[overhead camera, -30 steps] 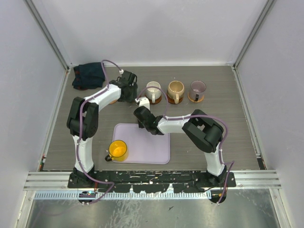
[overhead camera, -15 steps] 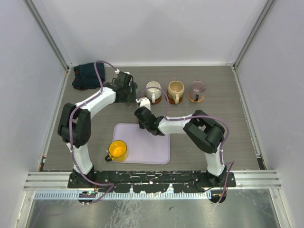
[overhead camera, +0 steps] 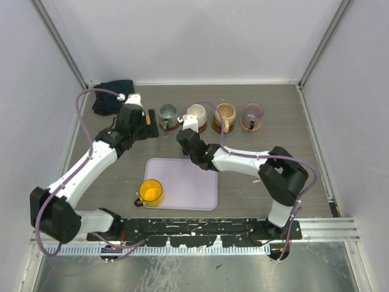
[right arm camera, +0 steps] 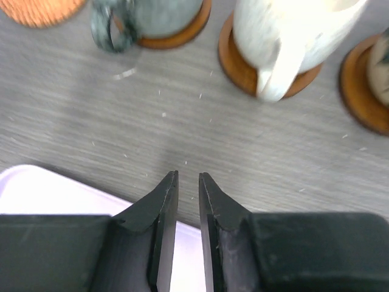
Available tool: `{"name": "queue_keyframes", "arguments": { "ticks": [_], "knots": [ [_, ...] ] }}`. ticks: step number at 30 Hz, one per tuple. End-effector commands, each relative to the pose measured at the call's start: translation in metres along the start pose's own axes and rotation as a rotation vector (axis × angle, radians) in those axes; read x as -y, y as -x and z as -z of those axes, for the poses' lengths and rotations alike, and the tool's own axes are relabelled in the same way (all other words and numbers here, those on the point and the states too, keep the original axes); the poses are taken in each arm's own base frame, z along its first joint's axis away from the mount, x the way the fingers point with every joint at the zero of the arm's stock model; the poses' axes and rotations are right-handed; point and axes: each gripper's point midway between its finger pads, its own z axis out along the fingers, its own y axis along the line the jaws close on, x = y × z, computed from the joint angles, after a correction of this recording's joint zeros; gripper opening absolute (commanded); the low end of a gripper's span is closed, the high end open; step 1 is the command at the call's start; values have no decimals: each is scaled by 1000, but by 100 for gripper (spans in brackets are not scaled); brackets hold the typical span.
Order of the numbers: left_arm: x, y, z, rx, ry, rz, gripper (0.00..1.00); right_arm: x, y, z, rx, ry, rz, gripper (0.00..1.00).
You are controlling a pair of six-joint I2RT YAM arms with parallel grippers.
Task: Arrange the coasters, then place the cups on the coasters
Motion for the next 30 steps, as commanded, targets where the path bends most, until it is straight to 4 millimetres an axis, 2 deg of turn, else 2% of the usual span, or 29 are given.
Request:
{"name": "queue_keyframes", "arguments": {
  "ticks": [1, 3, 6, 8, 11, 14, 19, 23, 30],
  "knots": [
    [-9, -24, 26, 1, 7, 27, 87, 25, 73, 33, 179, -58, -69, 28],
    [-7, -43, 37, -30, -1, 3, 87, 37, 79, 39, 193, -69, -95, 35],
    [-1, -64, 52, -56, -27, -21, 89, 53, 83, 50, 208, -83, -130, 52],
    [10, -80, 61, -72, -78, -35, 92, 62, 82, 57, 218, -98, -144, 63],
    [24, -103, 73, -98, -149, -50, 93, 71, 82, 67, 230, -108, -158, 74],
    [28, -120, 85, -127, -160, -50, 95, 72, 78, 71, 220, -101, -161, 81],
    [20, -141, 101, -191, -134, -82, 100, 72, 66, 71, 194, -85, -169, 87],
    [5, -151, 116, -224, -109, -85, 99, 73, 55, 71, 175, -81, -176, 96],
    [-20, -170, 140, -301, -78, -56, 98, 75, 46, 75, 165, -73, -193, 98]
  ]
}}
